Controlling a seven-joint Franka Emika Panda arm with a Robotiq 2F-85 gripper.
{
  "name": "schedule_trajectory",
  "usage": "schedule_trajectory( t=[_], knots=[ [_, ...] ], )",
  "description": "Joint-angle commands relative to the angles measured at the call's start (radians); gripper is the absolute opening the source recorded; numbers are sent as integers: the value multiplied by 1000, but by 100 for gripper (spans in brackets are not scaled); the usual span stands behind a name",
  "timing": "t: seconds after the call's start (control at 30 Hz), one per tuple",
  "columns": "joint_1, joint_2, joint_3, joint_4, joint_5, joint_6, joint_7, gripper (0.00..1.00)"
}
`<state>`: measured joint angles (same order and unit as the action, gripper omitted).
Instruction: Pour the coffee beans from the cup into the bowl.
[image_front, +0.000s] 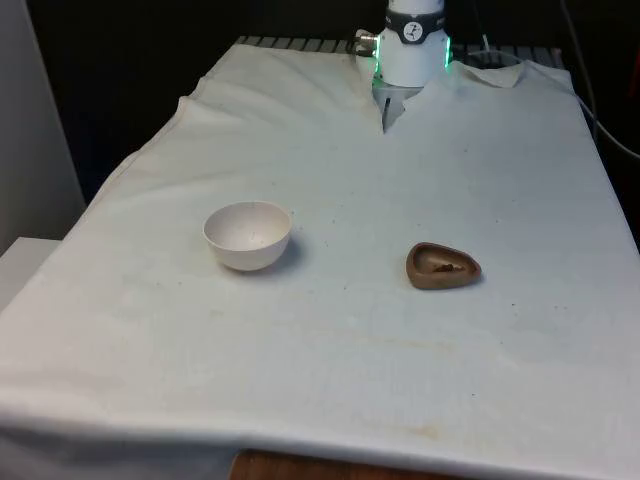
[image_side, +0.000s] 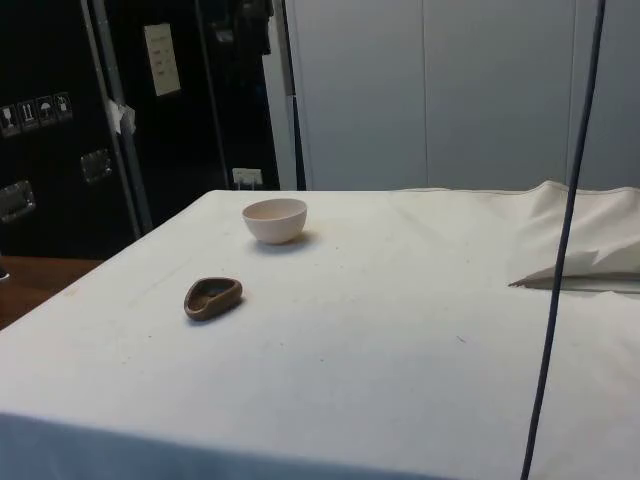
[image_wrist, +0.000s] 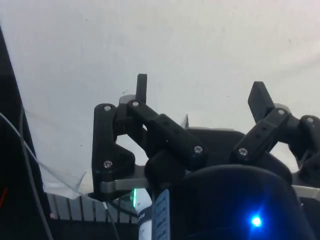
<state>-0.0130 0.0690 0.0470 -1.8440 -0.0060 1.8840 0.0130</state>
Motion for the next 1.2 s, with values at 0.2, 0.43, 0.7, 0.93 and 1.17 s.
schedule_trajectory(
  t=[0.2,0.43,0.7,0.93,1.17],
  knots=[
    [10,40,15,17,-4,43,24,100],
    [15,62,23,-10,-13,104,34,100],
    [23,79,24,-53,-24,181,35,100],
    [23,101,23,-83,-37,249,28,100],
    [23,132,23,-99,-50,312,21,100]
  ],
)
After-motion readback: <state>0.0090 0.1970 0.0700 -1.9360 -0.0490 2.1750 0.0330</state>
